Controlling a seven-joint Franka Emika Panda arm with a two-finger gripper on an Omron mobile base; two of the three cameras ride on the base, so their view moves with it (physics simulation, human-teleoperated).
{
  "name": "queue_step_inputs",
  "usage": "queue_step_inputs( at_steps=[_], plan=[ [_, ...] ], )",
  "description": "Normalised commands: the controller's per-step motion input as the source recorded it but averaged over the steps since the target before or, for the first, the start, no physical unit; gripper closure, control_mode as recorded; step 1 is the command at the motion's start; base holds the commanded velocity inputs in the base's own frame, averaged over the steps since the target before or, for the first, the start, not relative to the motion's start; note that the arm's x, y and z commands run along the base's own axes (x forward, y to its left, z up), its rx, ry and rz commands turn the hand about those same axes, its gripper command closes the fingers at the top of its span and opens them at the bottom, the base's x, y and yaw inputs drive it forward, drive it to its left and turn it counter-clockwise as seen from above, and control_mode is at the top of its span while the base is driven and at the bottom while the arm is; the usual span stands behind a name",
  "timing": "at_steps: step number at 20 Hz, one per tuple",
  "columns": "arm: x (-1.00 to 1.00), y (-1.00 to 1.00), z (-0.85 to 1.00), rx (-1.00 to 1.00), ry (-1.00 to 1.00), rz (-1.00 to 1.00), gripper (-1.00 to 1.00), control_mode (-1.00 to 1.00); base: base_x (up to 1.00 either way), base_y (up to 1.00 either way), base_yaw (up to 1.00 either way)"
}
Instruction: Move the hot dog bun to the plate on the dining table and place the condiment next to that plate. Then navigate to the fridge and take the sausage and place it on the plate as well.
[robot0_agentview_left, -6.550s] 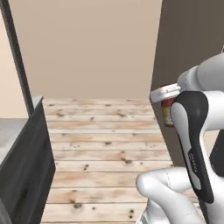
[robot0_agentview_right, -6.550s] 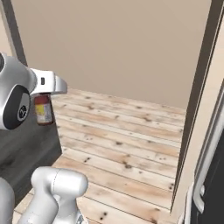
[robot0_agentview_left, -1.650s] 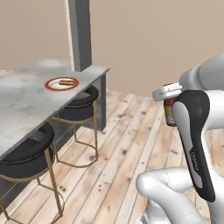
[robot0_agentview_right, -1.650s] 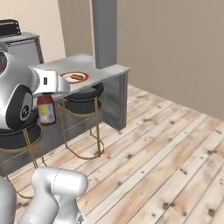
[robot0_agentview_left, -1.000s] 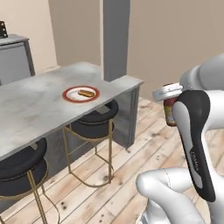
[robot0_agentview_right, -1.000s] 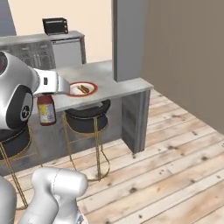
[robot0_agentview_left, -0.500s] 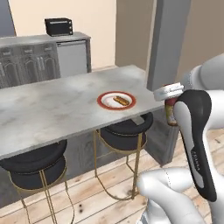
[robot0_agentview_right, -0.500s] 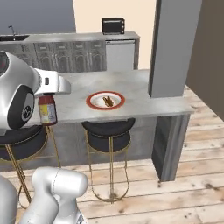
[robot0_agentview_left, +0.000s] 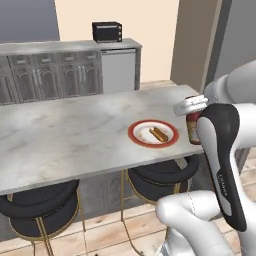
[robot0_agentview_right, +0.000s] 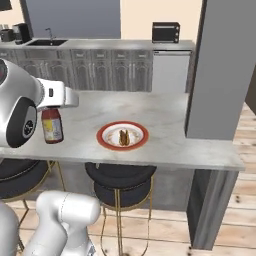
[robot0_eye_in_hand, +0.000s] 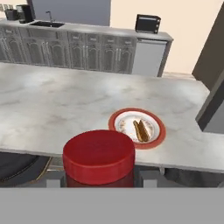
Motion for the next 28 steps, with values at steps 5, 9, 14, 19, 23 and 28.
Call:
queue_step_inputs(
  at_steps=[5, 9, 14, 19, 23, 28],
  plan=[
    [0.00, 0.00, 0.00, 0.00, 0.00, 0.00, 1.00, 1.00, 0.87, -0.35, 0.11],
    [0.47, 0.33, -0.11, 0.00, 0.07, 0.06, 1.00, -1.00, 0.00, 0.00, 0.00],
    [0.24, 1.00, -0.40, -0.04, 0.06, 0.07, 1.00, -1.00, 0.00, 0.00, 0.00],
    [0.08, 0.96, -0.72, 0.00, 0.07, 0.01, 1.00, -1.00, 0.00, 0.00, 0.00],
    [0.27, 0.64, -0.78, 0.00, 0.03, 0.00, 1.00, -1.00, 0.00, 0.00, 0.00],
    [0.65, 0.12, -0.45, 0.01, 0.00, 0.00, 1.00, -1.00, 0.00, 0.00, 0.00]
  ],
)
